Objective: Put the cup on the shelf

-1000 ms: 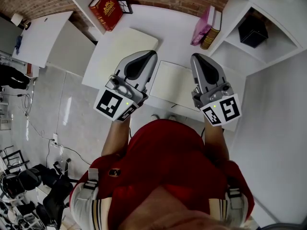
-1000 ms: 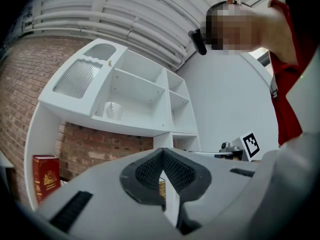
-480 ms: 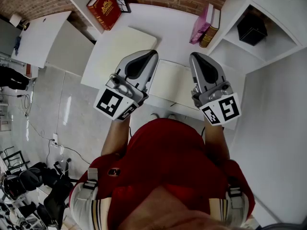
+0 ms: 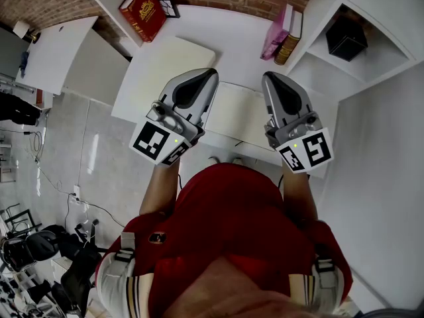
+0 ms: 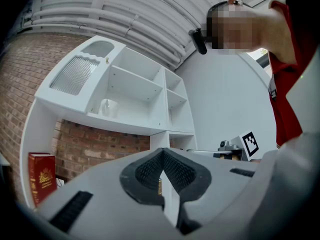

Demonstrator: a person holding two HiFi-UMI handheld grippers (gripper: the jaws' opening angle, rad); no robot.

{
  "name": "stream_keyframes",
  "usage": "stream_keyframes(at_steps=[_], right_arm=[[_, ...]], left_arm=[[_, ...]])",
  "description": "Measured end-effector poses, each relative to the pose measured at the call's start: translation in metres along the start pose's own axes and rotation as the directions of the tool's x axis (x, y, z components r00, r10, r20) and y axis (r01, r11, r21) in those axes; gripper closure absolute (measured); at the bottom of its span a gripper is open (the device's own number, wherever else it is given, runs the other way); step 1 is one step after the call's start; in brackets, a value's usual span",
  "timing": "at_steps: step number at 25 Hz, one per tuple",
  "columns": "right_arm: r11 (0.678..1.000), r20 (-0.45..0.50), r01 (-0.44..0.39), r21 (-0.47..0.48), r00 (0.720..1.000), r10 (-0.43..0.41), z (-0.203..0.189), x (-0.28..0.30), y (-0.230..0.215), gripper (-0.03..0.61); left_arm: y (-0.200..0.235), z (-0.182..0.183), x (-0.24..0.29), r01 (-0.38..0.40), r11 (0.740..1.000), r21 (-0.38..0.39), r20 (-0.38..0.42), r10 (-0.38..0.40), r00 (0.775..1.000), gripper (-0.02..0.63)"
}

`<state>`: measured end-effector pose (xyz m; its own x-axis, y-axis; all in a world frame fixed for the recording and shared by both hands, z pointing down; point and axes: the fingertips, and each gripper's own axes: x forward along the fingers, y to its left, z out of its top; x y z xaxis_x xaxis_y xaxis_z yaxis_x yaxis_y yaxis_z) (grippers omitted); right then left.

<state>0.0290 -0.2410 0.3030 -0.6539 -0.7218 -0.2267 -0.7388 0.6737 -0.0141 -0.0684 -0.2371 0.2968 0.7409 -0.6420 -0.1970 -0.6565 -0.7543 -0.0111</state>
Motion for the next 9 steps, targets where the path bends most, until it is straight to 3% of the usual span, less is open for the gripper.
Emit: stream_keyframes(at_steps=[9], right_arm=[[1.0,-0.003,-0.002,-0.002,1.0,0.002,0.0004,-0.0019,0.0044,0.581]], left_arm=[[-0.0017,0.0003,-0.0041,-0.002,1.0,-0.004,0.001,0.002,1.0,0.607]])
